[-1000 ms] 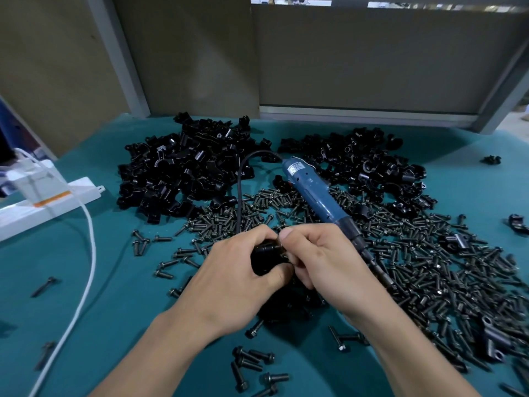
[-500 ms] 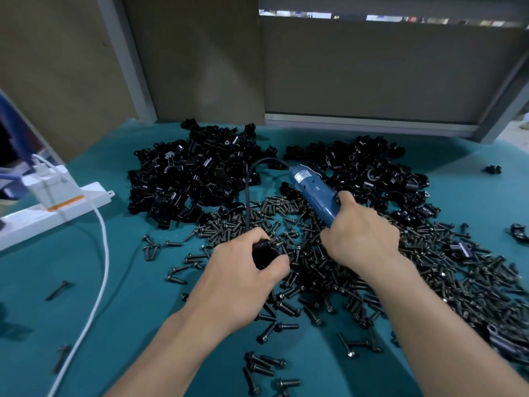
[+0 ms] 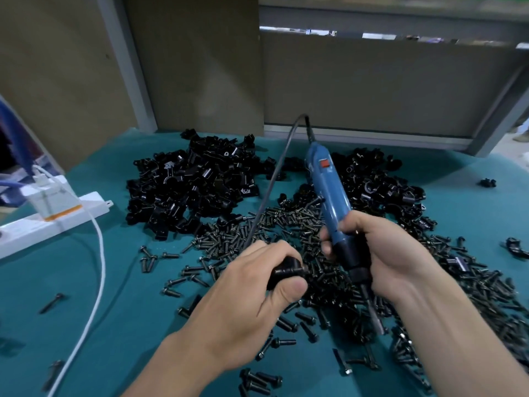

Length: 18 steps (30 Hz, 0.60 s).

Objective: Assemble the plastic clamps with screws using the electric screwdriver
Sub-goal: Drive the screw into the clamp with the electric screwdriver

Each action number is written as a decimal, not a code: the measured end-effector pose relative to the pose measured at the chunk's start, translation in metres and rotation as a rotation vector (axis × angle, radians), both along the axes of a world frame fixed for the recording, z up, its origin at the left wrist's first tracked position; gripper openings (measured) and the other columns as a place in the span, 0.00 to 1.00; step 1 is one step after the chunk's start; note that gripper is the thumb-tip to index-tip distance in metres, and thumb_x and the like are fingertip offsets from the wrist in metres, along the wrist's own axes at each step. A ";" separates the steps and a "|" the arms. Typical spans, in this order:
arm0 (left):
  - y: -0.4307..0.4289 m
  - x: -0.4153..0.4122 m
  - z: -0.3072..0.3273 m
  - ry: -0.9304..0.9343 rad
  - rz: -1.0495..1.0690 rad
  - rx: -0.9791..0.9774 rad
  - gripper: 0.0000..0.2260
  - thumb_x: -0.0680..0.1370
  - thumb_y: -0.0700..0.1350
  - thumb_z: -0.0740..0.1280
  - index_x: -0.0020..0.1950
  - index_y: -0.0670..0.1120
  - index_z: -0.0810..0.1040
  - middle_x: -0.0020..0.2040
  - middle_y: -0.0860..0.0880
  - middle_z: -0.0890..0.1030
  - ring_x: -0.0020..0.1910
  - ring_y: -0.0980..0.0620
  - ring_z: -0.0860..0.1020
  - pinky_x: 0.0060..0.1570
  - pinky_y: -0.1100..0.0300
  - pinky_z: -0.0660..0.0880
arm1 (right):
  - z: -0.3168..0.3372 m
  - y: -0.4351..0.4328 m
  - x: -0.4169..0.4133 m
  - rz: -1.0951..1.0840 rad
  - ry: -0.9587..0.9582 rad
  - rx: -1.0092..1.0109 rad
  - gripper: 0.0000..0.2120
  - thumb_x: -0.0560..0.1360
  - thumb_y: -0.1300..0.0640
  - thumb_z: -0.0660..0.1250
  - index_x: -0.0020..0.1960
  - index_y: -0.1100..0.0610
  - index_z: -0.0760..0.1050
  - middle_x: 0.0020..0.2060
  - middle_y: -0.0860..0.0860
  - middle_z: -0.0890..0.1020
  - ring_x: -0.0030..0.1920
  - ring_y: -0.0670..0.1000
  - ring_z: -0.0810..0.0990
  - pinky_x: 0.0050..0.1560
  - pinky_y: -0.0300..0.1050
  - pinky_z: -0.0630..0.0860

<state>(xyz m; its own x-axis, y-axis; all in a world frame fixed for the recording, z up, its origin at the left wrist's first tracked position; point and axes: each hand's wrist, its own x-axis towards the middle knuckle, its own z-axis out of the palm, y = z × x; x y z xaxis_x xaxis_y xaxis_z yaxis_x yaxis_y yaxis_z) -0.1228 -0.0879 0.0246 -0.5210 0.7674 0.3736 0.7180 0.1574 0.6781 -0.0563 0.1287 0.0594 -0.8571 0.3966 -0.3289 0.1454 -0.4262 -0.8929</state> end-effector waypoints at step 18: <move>-0.012 -0.039 0.012 -0.671 0.411 0.265 0.18 0.87 0.51 0.57 0.45 0.53 0.84 0.39 0.53 0.83 0.35 0.61 0.75 0.42 0.55 0.68 | -0.003 -0.003 0.005 -0.108 0.175 -0.113 0.20 0.73 0.66 0.70 0.64 0.60 0.73 0.35 0.56 0.78 0.31 0.52 0.76 0.29 0.42 0.77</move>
